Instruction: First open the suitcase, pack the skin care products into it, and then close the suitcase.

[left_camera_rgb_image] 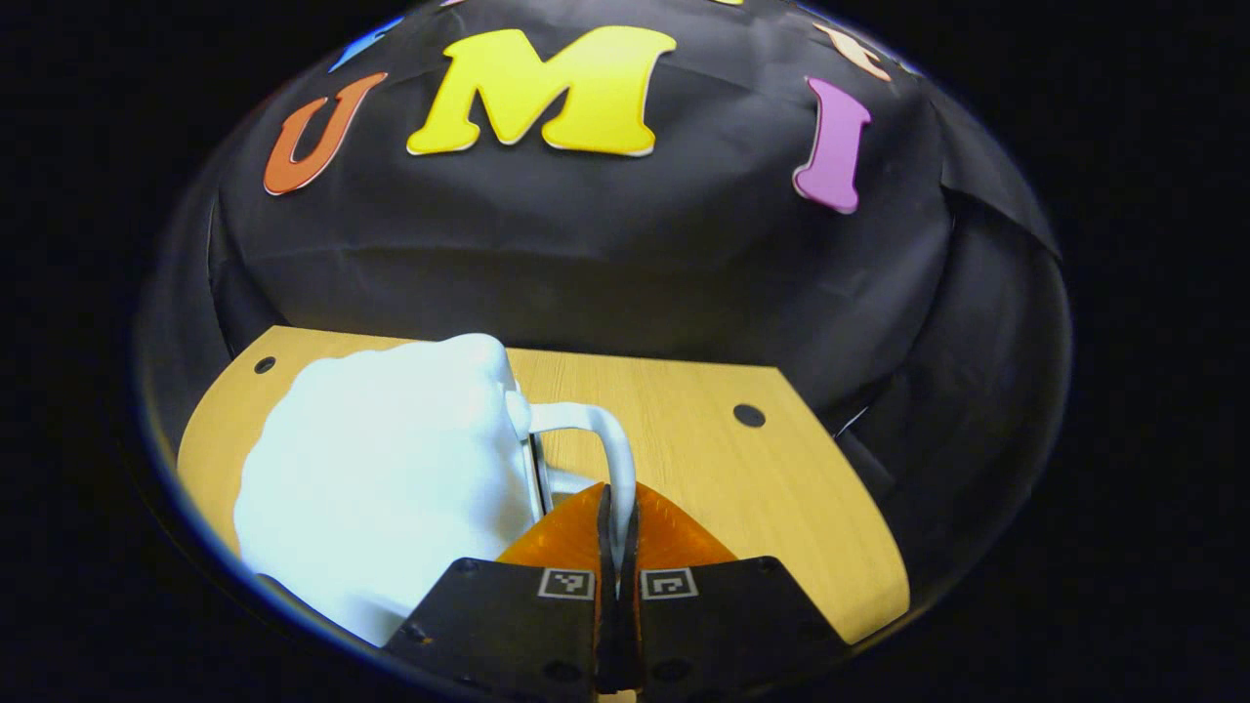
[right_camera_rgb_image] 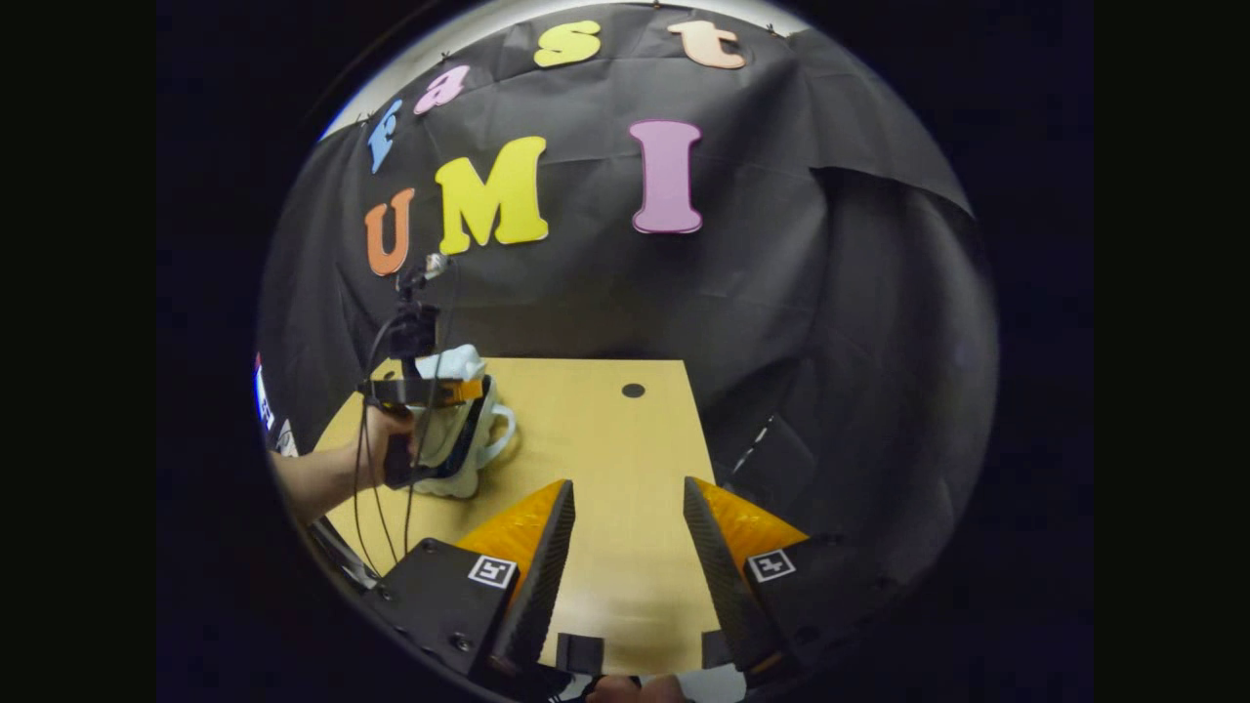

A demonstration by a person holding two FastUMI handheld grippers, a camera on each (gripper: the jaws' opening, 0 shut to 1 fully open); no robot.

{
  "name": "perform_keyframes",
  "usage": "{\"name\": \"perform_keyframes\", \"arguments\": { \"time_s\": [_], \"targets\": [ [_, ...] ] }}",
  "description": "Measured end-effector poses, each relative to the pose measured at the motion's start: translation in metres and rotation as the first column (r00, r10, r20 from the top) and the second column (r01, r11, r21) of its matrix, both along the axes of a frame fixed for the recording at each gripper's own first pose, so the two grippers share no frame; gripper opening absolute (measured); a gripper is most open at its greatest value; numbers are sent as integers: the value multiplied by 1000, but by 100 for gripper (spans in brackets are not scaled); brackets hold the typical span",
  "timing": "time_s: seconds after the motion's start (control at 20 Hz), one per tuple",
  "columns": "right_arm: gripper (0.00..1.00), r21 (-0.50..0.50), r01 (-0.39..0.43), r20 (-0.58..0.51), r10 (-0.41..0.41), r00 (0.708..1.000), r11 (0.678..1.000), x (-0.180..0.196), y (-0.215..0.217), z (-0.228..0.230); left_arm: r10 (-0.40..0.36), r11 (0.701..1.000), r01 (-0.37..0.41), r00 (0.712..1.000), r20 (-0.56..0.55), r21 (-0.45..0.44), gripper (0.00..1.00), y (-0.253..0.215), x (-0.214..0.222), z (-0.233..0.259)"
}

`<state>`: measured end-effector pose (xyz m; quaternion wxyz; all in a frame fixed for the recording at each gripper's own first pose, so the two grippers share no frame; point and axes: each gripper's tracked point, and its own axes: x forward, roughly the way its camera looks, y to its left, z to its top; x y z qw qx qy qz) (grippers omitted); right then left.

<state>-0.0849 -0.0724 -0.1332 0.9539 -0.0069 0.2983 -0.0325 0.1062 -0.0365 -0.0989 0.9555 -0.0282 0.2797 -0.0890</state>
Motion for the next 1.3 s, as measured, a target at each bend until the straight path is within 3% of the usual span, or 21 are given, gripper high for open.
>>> {"name": "perform_keyframes", "arguments": {
  "time_s": [0.2,0.25,0.3,0.35,0.5,0.55,0.6,0.7,0.8,0.95,1.15,1.3],
  "targets": [
    [63,-10,21,-2,-21,1000,1000,-4,-10,-2,-14,992,11,1000,19,125,3,-8,-3,-24],
    [68,-6,24,-5,-24,1000,1000,-4,-10,-3,-6,989,2,1000,30,149,3,-8,-2,-25],
    [63,-2,21,-8,-21,1000,1000,-4,-10,-4,16,987,-21,999,34,158,3,-9,-1,-29],
    [68,-3,16,-8,-16,1000,1000,-3,-9,-4,45,983,-51,998,40,176,4,-8,-3,-30],
    [68,-16,-2,-7,2,1000,1000,-2,-9,-2,50,975,-59,998,46,216,18,-20,-1,-39],
    [68,-18,-8,-5,8,1000,1000,-1,-9,-1,26,981,-36,998,55,189,23,-28,-2,-39],
    [68,-22,-16,-3,16,1000,1000,0,-8,0,6,990,-15,998,62,140,36,-41,-3,-39],
    [68,-31,-21,9,21,1000,999,5,-10,2,-11,988,-3,996,92,155,76,-47,-10,-28],
    [63,-19,-21,40,22,999,1000,12,-8,9,-12,991,-3,993,114,131,99,-52,-22,-12],
    [68,-13,-17,143,19,990,1000,32,-1,36,-11,999,2,973,229,40,99,-50,-48,53],
    [68,1,-45,255,43,966,999,64,28,61,20,999,-32,923,384,25,98,-14,-91,152],
    [65,-52,-40,391,58,919,998,84,53,100,53,998,-64,873,485,6,98,11,-119,217]
  ]
}}
